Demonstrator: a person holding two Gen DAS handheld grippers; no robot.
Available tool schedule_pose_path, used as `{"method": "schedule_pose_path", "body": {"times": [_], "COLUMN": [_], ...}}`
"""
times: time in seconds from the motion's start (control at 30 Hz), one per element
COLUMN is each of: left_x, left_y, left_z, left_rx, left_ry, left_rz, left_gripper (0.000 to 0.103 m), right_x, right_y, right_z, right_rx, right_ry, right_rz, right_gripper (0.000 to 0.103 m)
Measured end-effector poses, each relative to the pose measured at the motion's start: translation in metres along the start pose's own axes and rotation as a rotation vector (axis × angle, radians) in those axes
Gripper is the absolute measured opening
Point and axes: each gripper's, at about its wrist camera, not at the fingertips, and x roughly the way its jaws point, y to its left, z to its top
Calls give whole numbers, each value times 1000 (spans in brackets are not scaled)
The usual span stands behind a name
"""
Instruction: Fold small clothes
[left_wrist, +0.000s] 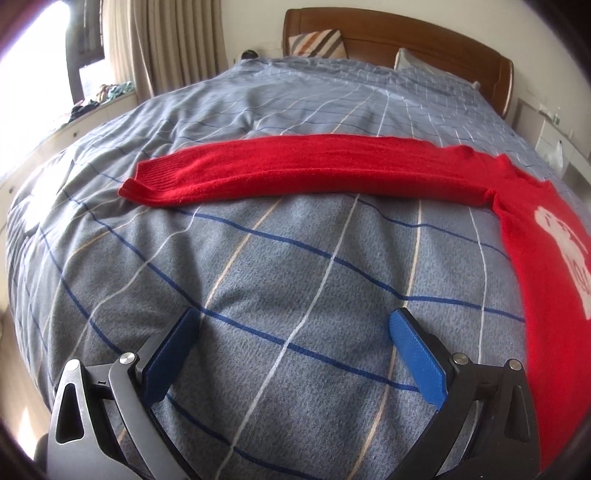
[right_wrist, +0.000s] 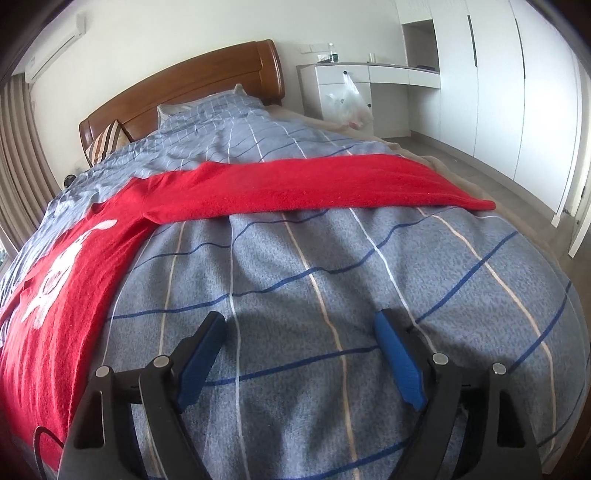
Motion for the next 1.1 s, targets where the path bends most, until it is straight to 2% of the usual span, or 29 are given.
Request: {"method": "schedule_pose_path", "body": {"times": [0.2,0.4,0.6,1.1], "left_x": [-1,-3,-2,-1], "left_y": [2,-6,-3,-8], "left_z": [-1,-1,-1,-3], "left_rx": [-4,4,35,66], "left_ry": [16,30,30,15], "left_rz": [-19,29,-8,13], "left_gripper": [103,103,103,103], "right_x": [4,4,5,8], "right_y": [5,7,10,17], "right_z": [0,-1,-1,-2], "right_rx": [-22,-33,-51,-71], "right_ry": [-2,-1,2,4], "right_rz": [-11,-17,-14,-23], "right_gripper": [89,90,94,99]}}
